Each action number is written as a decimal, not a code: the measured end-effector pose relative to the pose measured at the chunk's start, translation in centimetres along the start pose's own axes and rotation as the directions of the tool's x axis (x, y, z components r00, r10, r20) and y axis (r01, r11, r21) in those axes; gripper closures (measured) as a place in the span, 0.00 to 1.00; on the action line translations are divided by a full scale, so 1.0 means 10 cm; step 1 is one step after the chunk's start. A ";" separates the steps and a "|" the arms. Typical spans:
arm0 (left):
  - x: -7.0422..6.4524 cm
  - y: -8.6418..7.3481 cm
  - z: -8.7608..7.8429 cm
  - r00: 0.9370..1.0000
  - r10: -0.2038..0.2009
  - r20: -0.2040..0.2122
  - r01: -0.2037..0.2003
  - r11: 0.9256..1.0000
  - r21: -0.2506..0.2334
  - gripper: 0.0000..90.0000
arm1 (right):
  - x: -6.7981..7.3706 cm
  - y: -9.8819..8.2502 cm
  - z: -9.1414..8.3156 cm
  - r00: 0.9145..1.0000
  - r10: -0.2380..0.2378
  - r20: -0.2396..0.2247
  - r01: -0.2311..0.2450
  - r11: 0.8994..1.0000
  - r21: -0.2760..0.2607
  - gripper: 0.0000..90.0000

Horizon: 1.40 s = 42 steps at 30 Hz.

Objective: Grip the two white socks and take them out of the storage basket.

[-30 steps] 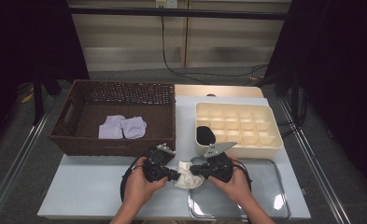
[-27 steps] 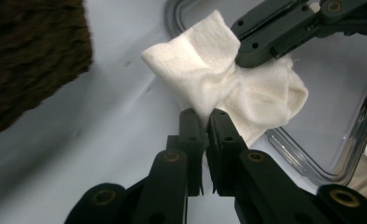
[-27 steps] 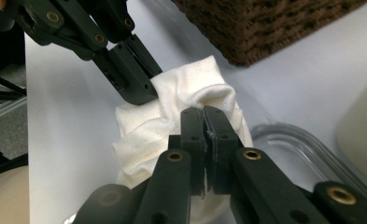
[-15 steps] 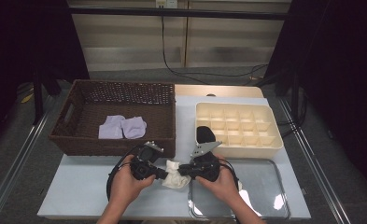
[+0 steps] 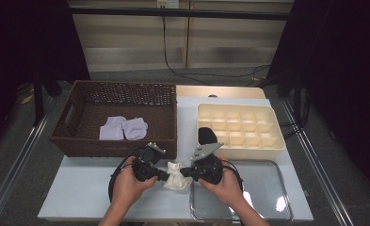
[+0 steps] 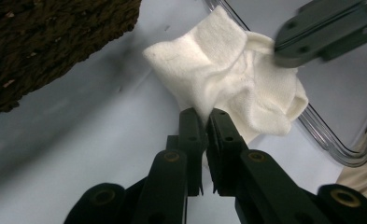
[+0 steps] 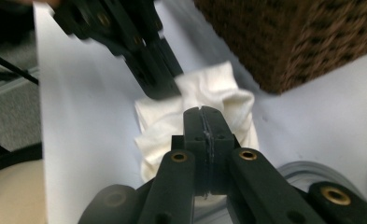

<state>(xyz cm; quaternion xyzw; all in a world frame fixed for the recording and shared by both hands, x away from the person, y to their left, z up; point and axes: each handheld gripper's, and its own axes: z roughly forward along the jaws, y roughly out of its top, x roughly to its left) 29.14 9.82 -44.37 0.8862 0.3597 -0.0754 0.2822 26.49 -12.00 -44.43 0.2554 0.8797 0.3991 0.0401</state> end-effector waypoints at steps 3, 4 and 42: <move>-0.02 0.00 -0.02 1.000 0.006 0.010 -0.006 1.000 -0.006 0.94 | -0.03 -0.06 0.09 1.000 0.016 0.003 -0.016 1.000 0.026 1.00; -0.02 0.00 -0.03 1.000 0.011 0.017 -0.011 1.000 -0.008 0.94 | -0.04 -0.08 0.10 1.000 0.017 -0.005 -0.017 1.000 0.016 1.00; -0.02 -0.05 -0.06 0.998 -0.001 0.059 0.006 0.996 -0.088 0.95 | -0.04 -0.16 0.23 0.998 0.052 -0.038 -0.052 0.999 0.002 1.00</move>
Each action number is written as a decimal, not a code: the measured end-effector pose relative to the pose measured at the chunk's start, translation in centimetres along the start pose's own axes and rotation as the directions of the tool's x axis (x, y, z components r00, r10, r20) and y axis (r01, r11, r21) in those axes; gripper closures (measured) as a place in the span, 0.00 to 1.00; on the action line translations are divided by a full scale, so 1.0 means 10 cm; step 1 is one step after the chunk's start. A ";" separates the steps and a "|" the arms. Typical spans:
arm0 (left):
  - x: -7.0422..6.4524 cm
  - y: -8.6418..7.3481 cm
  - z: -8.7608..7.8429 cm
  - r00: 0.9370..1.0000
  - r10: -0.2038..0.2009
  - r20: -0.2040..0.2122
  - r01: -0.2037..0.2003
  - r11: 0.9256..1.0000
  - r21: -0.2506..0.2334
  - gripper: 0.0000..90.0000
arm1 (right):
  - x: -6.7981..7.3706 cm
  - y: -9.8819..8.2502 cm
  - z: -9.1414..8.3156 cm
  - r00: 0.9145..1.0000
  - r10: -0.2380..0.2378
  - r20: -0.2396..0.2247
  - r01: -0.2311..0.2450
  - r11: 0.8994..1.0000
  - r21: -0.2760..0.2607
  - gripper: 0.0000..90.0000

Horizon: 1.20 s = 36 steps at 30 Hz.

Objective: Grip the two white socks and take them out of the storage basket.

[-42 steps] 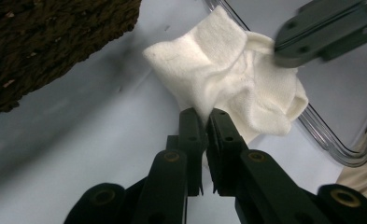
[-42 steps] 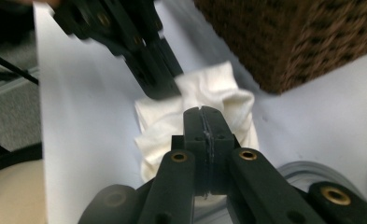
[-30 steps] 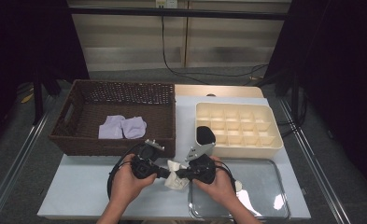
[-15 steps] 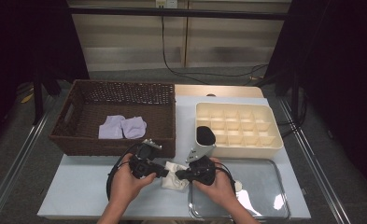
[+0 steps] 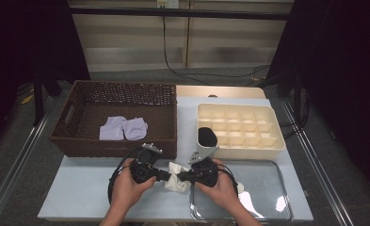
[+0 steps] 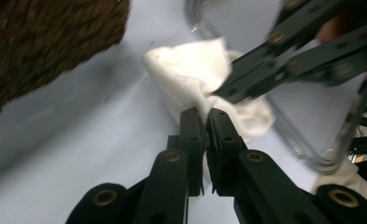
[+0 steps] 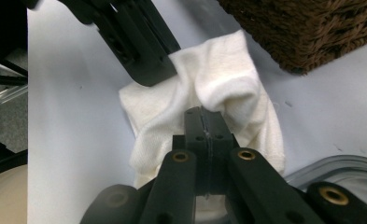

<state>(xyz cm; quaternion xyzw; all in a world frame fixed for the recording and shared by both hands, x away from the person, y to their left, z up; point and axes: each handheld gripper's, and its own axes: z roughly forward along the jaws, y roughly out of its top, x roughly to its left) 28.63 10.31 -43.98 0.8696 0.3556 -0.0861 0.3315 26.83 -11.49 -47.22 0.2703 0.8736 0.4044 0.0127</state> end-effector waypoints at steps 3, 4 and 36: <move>-0.10 0.09 -0.01 0.999 0.039 -0.007 -0.039 0.999 0.003 0.97 | 0.01 0.00 0.00 1.000 0.004 -0.002 -0.004 1.000 0.002 1.00; -0.13 0.12 0.00 0.999 0.053 -0.002 -0.053 0.999 0.009 0.97 | 0.01 0.00 0.01 1.000 0.002 0.000 -0.002 1.000 -0.001 1.00; -0.36 0.24 0.41 0.991 0.137 0.004 -0.137 0.990 0.009 1.00 | -0.12 0.21 -0.41 0.996 0.010 0.086 -0.005 0.999 -0.051 0.88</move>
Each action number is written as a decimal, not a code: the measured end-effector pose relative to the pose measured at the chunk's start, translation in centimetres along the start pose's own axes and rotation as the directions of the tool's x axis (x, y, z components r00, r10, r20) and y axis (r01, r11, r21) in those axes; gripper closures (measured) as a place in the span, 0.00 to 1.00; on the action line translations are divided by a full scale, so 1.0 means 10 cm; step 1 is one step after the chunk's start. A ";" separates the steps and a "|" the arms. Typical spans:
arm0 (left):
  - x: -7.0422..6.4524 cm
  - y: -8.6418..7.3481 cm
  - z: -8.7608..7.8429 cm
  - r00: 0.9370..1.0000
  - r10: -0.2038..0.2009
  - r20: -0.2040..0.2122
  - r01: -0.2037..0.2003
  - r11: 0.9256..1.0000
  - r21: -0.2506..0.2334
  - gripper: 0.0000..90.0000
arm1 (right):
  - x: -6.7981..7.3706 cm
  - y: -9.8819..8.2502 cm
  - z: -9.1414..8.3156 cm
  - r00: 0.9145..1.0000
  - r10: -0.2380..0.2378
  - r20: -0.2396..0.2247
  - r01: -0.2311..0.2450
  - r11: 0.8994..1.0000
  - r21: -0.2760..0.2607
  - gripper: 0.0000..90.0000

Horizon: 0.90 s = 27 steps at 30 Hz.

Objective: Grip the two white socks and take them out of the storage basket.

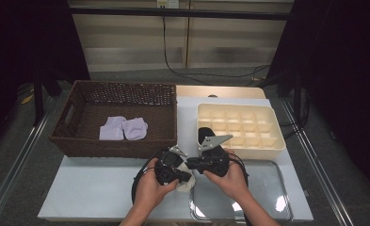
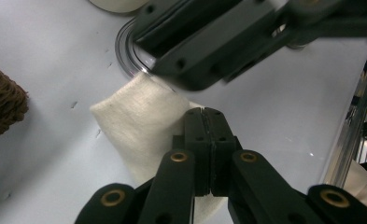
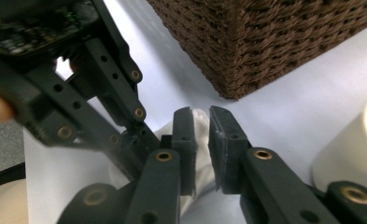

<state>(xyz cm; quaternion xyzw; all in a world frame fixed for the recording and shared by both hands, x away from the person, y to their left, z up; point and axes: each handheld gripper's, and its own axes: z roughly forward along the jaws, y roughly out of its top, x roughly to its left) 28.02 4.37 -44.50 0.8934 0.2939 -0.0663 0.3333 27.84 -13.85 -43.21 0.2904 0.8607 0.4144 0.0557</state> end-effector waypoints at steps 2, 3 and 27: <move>0.00 0.00 0.00 1.000 -0.004 0.001 0.004 1.000 -0.002 1.00 | 0.00 0.00 0.04 1.000 0.008 -0.007 -0.008 1.000 0.000 0.86; 0.00 0.00 0.00 1.000 -0.004 0.002 0.004 1.000 -0.003 1.00 | 0.00 0.00 0.05 1.000 0.015 -0.007 -0.015 1.000 0.002 0.86; -0.04 -0.04 -0.32 1.000 -0.020 -0.024 0.017 0.995 -0.096 0.91 | -0.15 -0.18 0.18 0.996 0.085 -0.007 -0.084 0.995 0.062 0.97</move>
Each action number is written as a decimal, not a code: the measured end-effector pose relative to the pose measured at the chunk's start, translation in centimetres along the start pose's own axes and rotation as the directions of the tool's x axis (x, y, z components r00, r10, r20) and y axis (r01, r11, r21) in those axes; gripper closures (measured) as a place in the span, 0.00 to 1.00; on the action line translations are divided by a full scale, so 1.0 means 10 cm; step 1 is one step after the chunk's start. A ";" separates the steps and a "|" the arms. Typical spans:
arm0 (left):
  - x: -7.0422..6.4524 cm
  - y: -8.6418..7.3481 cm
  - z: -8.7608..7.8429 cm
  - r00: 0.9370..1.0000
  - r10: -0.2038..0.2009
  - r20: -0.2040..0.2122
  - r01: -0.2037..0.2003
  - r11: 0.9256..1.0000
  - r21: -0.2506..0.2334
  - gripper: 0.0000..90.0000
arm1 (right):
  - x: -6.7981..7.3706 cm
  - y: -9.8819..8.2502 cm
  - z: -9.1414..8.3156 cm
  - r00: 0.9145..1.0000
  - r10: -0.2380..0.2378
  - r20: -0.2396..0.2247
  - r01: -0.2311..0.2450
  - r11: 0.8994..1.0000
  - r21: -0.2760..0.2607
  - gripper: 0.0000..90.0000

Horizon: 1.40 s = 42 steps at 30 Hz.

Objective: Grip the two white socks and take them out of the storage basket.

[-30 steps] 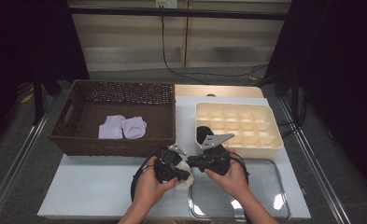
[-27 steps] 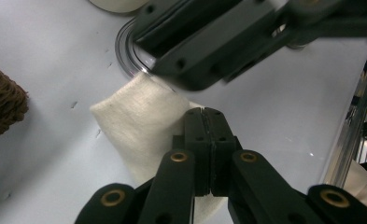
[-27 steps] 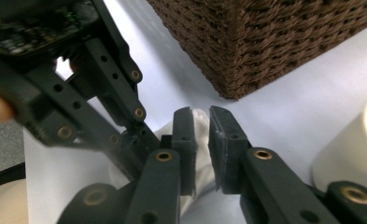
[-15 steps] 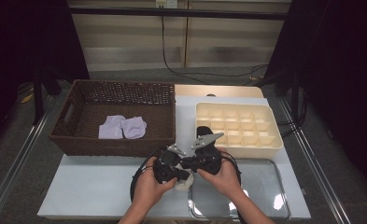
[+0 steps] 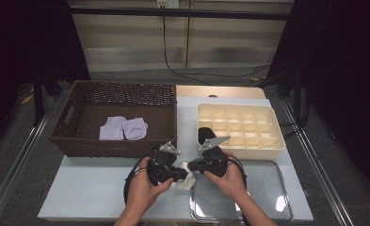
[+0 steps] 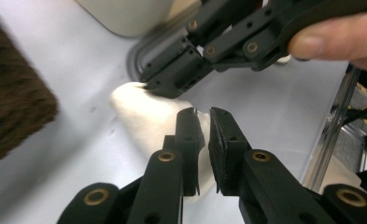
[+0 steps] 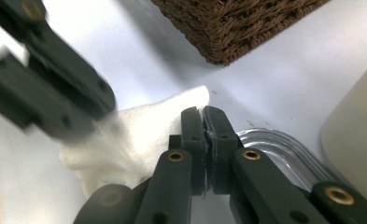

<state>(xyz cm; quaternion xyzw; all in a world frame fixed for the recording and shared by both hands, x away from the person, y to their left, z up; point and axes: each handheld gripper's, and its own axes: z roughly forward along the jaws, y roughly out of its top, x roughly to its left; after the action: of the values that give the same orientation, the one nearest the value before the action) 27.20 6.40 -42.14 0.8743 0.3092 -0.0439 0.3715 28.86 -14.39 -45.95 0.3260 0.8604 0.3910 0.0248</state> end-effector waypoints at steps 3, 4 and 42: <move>0.00 -0.02 0.00 1.000 0.006 -0.002 -0.006 1.000 0.000 0.91 | 0.01 0.00 0.00 1.000 -0.001 0.007 0.001 1.000 -0.002 0.97; -0.02 -0.04 0.03 1.000 0.012 0.001 -0.012 1.000 0.004 0.91 | 0.01 0.00 0.00 1.000 -0.012 0.013 0.012 1.000 0.001 0.97; -0.13 -0.19 0.30 0.999 0.021 -0.043 -0.020 0.999 0.025 1.00 | -0.01 -0.10 -0.09 0.996 0.073 0.042 -0.070 0.995 -0.068 0.80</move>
<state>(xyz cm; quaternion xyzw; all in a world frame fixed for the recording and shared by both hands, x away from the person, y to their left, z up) 25.57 4.71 -45.10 0.8827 0.3077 -0.0248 0.3544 28.12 -15.54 -46.02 0.3641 0.8340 0.4126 0.0406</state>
